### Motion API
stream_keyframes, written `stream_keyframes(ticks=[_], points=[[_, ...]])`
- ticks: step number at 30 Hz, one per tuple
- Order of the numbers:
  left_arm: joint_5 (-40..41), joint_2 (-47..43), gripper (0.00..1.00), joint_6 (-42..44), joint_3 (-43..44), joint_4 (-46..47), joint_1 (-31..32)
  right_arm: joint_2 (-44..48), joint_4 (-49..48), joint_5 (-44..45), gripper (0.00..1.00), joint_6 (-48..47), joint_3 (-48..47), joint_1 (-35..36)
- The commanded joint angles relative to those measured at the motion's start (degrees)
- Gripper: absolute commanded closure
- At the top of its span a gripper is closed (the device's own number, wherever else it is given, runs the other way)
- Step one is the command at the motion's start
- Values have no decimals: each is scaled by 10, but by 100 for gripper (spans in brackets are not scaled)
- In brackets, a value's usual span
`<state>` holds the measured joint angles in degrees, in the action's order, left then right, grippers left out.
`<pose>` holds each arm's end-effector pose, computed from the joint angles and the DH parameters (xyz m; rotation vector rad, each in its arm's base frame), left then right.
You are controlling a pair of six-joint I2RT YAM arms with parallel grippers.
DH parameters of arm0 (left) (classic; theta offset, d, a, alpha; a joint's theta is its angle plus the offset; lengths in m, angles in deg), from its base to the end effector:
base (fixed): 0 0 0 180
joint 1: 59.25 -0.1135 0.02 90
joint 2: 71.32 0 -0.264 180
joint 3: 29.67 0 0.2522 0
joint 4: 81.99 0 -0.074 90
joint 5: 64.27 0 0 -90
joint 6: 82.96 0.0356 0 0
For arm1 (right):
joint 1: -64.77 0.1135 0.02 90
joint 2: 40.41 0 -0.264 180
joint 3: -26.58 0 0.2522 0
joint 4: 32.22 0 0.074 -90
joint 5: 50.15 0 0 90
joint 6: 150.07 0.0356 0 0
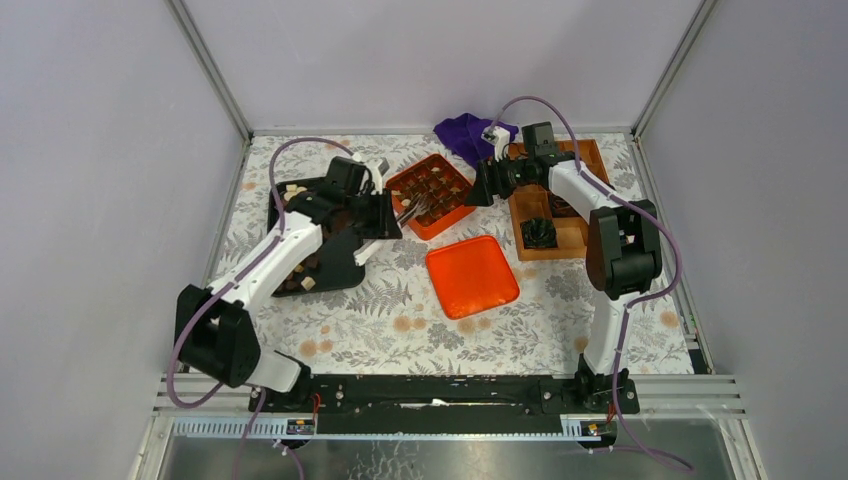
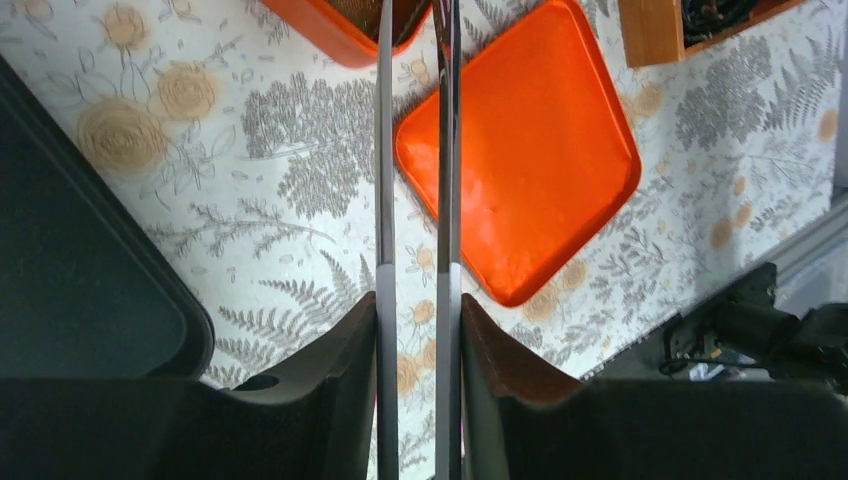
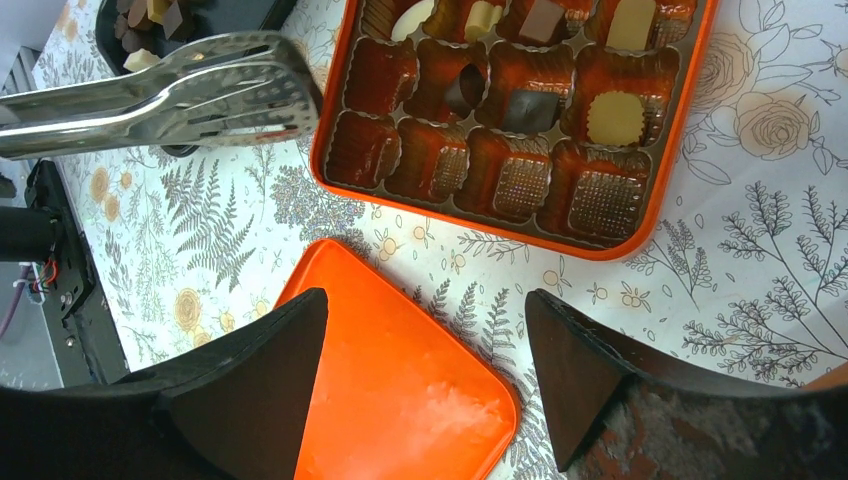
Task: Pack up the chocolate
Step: Place the fake chocolate in the packing box.
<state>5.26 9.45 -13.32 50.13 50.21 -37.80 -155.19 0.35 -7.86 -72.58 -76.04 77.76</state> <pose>0.2752 -0.1215 0.2891 0.1928 2.4877 -0.7540 0.4294 0.1261 0.2311 -0.8756 2.0432 0.9705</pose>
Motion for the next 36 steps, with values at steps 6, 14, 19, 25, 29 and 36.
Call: stream_keyframes(ticks=[6, 14, 19, 25, 29, 36], points=[[101, 70, 99, 29, 106, -11, 46, 41, -8, -19, 20, -9, 4, -3], [153, 134, 96, 45, 176, -80, 63, 38, -10, -22, 20, -8, 4, -4], [166, 144, 95, 52, 187, -101, 67, 36, -11, -22, 20, -8, 5, -6], [184, 156, 91, 52, 201, -128, 68, 33, -10, -24, 20, -7, 4, -7], [182, 165, 88, 50, 211, -138, 68, 32, -10, -25, 20, -7, 5, -6], [177, 171, 81, 52, 220, -154, 68, 34, -11, -25, 20, -7, 8, -7]])
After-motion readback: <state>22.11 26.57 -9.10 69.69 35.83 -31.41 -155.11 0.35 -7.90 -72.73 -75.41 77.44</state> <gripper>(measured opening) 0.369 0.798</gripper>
